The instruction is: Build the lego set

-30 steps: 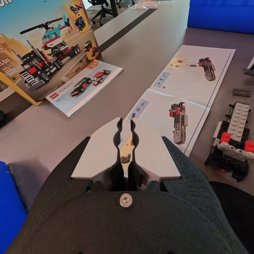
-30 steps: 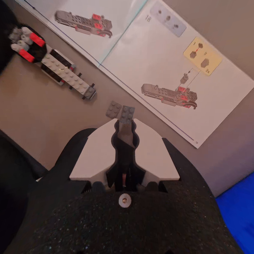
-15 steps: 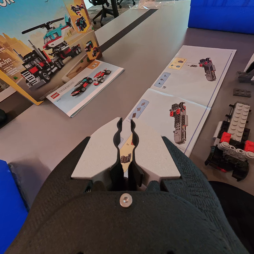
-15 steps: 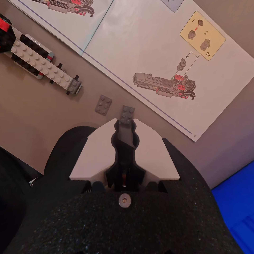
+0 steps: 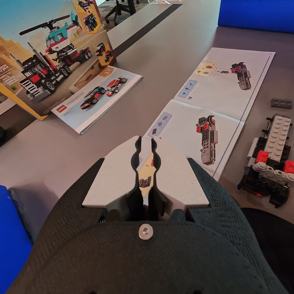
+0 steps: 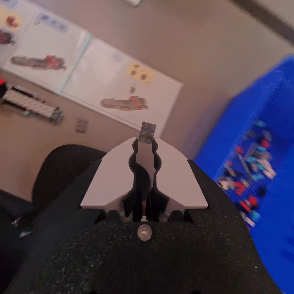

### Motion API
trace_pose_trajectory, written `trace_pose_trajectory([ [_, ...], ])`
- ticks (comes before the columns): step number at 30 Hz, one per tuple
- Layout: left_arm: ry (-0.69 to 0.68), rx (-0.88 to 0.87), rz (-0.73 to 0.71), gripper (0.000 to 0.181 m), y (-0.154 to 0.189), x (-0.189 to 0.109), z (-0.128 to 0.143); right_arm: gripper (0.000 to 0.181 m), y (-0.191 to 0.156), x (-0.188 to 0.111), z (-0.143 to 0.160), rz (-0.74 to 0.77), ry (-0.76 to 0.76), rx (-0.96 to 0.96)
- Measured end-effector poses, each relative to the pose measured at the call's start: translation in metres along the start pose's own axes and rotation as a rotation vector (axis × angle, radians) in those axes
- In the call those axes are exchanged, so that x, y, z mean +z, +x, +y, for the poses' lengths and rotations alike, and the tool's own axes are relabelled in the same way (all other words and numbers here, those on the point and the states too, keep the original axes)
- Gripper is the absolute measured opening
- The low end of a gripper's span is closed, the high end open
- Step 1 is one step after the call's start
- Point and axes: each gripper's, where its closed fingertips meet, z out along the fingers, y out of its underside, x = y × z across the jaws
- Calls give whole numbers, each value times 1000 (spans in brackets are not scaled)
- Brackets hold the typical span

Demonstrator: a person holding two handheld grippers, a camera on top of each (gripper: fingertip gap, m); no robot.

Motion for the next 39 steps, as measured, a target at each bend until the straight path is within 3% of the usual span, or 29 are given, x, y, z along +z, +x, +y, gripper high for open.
trace_pose_trajectory([
  [3,-10,5,1,12,1,1,1,17,54,-29,10,186,51,103],
  [7,-18,8,-1,12,1,2,3,17,100,-37,51,290,1,228],
  [11,-28,10,-5,12,1,3,4,17,117,-28,76,281,-13,302],
  [22,-80,39,-29,12,-1,6,14,21,145,-10,108,276,-1,380],
  [27,2,33,-41,12,-4,3,4,25,149,-30,119,231,49,378],
  [32,165,26,-2,12,1,-3,-15,28,110,-58,96,-91,301,191],
  [34,210,48,-12,12,1,-4,-21,24,92,-60,105,-150,279,38],
  [37,264,86,-44,12,-2,-7,-27,17,83,-47,124,-91,153,-181],
  [39,290,94,-63,12,-4,-10,-29,16,68,-39,119,-130,161,-266],
])
